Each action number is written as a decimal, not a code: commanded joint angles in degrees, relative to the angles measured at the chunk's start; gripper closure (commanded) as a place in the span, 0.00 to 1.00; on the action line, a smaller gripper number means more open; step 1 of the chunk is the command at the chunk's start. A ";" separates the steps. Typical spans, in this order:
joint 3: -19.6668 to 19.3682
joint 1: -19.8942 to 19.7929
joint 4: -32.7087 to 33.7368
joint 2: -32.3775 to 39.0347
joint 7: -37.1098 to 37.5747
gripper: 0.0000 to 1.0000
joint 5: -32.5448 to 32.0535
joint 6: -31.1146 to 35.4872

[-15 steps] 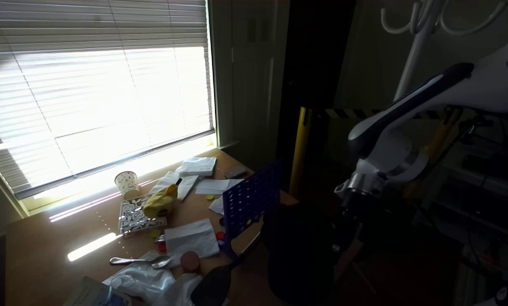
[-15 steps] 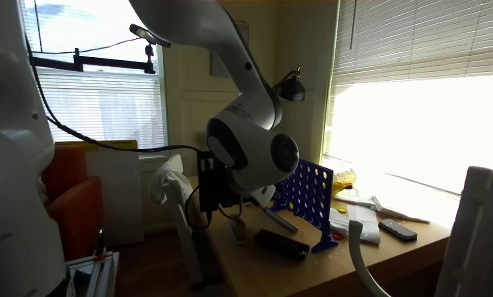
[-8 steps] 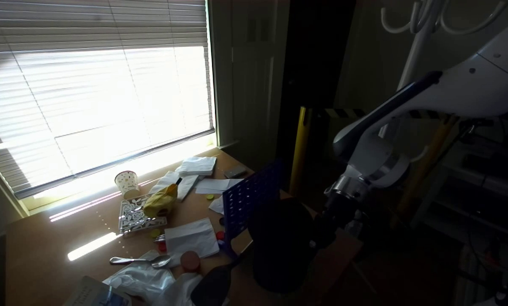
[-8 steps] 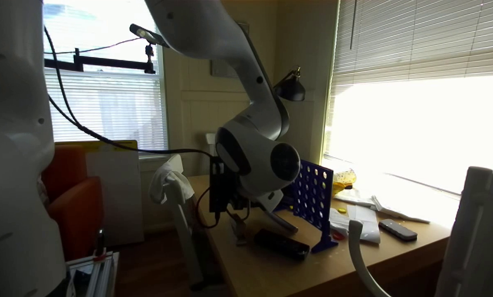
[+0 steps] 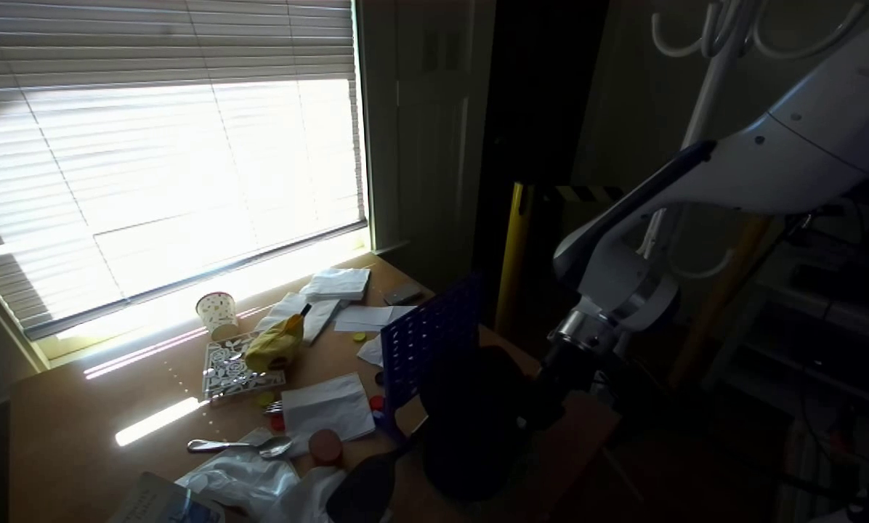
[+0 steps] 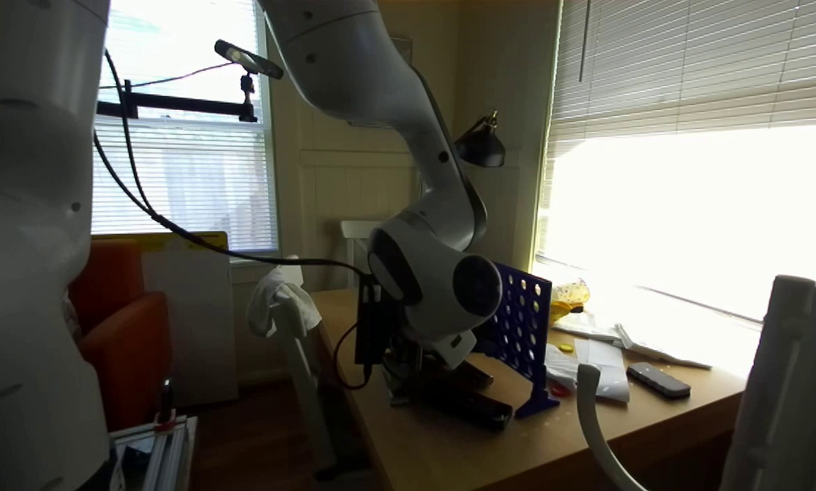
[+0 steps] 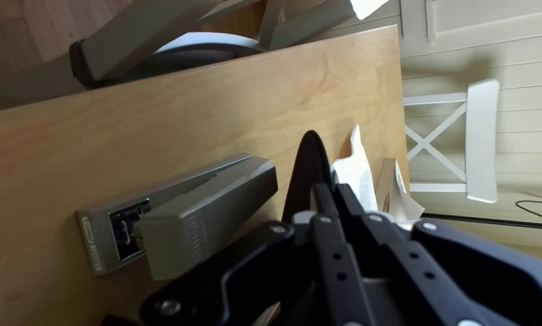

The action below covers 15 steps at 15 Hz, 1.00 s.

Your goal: Put the black cap on the table.

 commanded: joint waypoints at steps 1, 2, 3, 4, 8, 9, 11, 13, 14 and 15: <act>0.41 1.52 1.43 -0.45 3.86 0.62 -4.20 3.70; 0.43 1.88 1.23 -1.61 5.16 0.56 -5.93 4.71; 0.37 2.11 0.82 -3.02 6.83 0.50 -8.42 5.44; 0.19 2.94 0.04 -4.79 10.92 0.42 -13.08 8.34; -0.31 3.15 -5.08 -15.25 21.95 0.14 -31.06 12.89; 0.04 2.80 -6.59 -18.28 24.41 0.08 -35.63 13.34; 0.81 1.60 -9.17 -24.54 28.62 0.00 -44.51 13.51; 1.64 0.24 -11.31 -30.54 33.84 0.00 -53.37 13.04; 0.63 -0.20 -11.18 -33.92 36.01 0.00 -56.79 10.08; 0.64 -0.72 -11.85 -37.02 38.54 0.00 -60.47 9.54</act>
